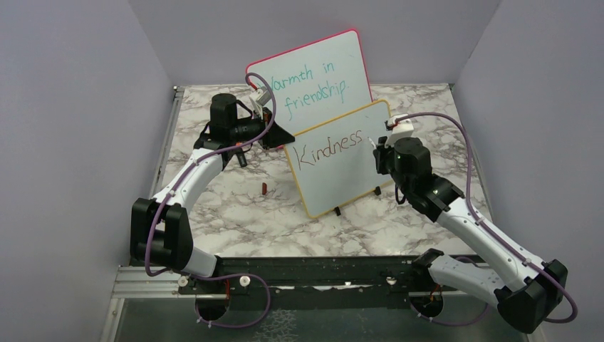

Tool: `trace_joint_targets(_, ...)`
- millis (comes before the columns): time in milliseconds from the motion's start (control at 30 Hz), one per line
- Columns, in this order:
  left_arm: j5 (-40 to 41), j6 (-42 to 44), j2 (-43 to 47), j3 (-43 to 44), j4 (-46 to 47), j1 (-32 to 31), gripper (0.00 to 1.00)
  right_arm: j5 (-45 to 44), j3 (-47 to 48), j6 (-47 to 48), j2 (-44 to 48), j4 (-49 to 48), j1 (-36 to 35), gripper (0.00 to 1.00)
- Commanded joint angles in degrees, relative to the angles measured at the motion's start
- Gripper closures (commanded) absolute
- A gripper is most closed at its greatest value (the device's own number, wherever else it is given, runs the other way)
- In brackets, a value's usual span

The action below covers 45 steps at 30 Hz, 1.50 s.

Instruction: Write a sentence on the whiteboard

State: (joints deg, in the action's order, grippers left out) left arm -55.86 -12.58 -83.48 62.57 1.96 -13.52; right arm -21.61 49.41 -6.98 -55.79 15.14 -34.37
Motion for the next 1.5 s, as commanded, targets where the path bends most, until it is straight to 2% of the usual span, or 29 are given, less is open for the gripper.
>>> trace_joint_targets(0,0.7,3.0,-1.8,-0.3,-5.0,-1.5,1.00,-3.8,-0.6,1.2,1.2,-0.8,0.7,0.99)
trace_joint_targets(367,0.9,3.8,-2.0,0.5,-6.8,-1.5,1.00,0.7,-1.9,0.5,0.2,-5.8,4.5,0.99)
trace_joint_targets(600,1.1,4.2,-2.3,0.8,-7.4,-1.5,1.00,7.2,-2.6,-0.2,0.6,-7.2,8.9,0.99)
trace_joint_targets(967,1.6,4.3,-2.8,1.0,-7.8,-1.4,1.00,15.7,-2.8,2.7,1.7,-3.1,8.8,0.99)
trace_joint_targets(1233,2.3,4.4,-3.0,0.8,-7.8,-1.4,1.00,14.5,-3.5,2.3,4.6,0.9,4.5,0.99)
trace_joint_targets(1467,2.8,4.3,-2.9,0.7,-7.8,-1.5,1.00,8.5,-4.6,1.7,6.1,2.4,-5.0,0.99)
